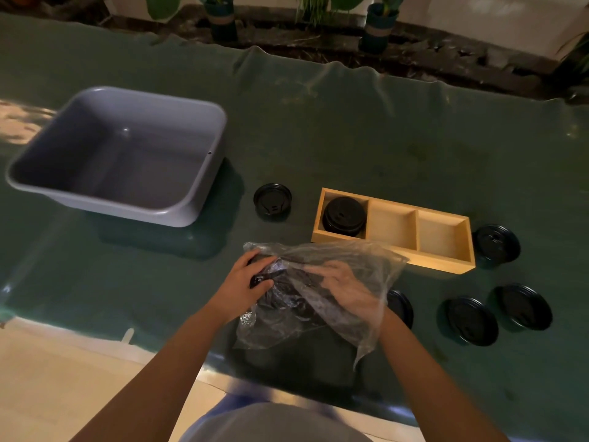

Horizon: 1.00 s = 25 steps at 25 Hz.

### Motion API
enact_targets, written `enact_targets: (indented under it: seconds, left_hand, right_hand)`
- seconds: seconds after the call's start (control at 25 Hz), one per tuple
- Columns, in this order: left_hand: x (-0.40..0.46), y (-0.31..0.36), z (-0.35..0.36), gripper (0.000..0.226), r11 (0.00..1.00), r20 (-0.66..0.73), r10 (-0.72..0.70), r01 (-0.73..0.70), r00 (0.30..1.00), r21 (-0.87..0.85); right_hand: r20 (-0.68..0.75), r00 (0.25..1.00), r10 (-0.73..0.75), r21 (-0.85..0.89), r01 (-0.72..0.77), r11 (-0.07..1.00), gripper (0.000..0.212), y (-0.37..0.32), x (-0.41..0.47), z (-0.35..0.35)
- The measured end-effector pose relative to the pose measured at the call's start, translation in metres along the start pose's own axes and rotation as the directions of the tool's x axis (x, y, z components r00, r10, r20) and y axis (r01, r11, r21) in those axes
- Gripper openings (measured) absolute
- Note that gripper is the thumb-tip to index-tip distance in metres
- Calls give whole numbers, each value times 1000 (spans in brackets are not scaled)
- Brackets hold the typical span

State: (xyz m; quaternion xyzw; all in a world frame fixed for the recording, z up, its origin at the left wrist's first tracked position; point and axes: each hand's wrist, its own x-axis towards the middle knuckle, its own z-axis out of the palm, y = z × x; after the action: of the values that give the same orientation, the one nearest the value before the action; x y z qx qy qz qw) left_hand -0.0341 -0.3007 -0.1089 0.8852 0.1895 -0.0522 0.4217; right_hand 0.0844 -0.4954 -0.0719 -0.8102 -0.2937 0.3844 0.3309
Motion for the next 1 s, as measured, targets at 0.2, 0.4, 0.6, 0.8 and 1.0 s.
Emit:
enact_targets:
  seconds: [0.2, 0.4, 0.6, 0.8, 1.0]
  left_hand:
    - [0, 0, -2, 49, 1000, -5, -5, 5, 1000, 15]
    - [-1, 3, 0, 50, 1000, 11, 7, -7, 1000, 17]
    - [-4, 8, 2, 49, 1000, -66, -15, 16, 998, 11]
    - [-6, 12, 6, 49, 1000, -102, -25, 26, 995, 15]
    - [-9, 14, 7, 50, 998, -114, -56, 57, 992, 8]
  right_hand:
    - [-152, 978, 143, 150, -120, 981, 30, 10, -1, 10]
    - [-65, 949, 310, 159, -296, 942, 51, 27, -23, -4]
    - [-288, 931, 224, 563, -25, 826, 59, 36, -61, -36]
    - [-491, 826, 277, 689, 173, 704, 49, 68, -69, -94]
    - [-477, 788, 390, 686, 56, 725, 53, 92, -20, -141]
